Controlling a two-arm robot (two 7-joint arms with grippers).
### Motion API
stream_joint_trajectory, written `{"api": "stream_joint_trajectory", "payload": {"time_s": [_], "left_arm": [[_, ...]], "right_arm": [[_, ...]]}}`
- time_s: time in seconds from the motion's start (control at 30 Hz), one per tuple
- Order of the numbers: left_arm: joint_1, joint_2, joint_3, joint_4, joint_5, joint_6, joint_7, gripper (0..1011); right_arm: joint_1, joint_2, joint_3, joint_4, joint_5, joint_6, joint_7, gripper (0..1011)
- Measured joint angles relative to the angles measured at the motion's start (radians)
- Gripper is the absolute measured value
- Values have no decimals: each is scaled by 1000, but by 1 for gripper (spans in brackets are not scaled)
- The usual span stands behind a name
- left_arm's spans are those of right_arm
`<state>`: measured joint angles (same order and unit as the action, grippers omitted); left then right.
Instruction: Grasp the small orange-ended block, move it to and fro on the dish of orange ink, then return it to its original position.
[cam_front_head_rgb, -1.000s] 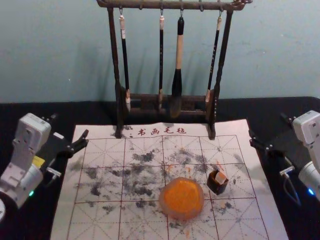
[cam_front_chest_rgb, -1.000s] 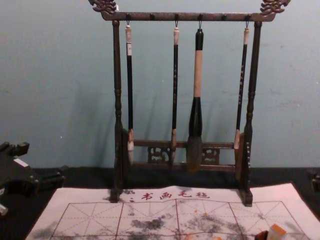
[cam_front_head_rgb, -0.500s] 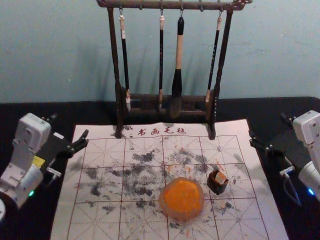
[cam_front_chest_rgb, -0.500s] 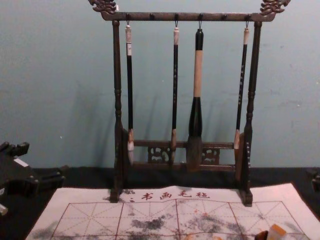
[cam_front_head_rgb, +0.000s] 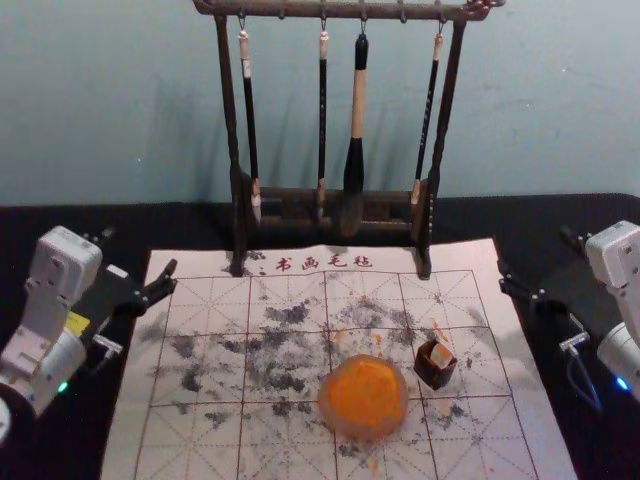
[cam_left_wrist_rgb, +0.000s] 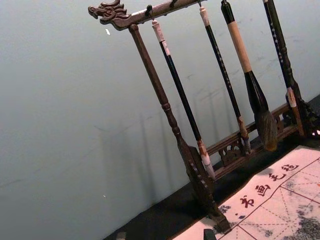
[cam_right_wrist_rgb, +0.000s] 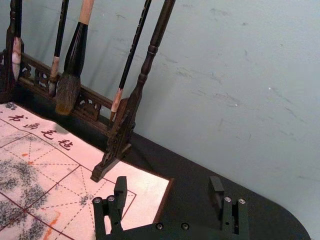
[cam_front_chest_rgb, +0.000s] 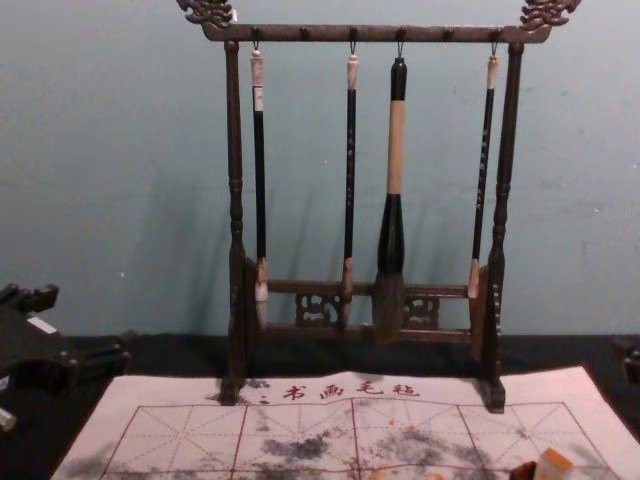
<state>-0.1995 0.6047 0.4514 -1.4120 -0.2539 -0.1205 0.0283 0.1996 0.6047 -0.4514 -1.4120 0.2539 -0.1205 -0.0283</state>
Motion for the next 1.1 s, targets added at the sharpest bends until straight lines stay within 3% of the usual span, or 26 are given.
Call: {"api": "stream_joint_trajectory", "payload": {"time_s": [0.8,1.1], "left_arm": [[0,0,0,0,0,0,0,1001],[0,0,0,0,0,0,0,1001]], "right_arm": [[-1,0,1,0,-1,0,1,1003],[-40,22,40,-57,9,-20,49,1003]]}}
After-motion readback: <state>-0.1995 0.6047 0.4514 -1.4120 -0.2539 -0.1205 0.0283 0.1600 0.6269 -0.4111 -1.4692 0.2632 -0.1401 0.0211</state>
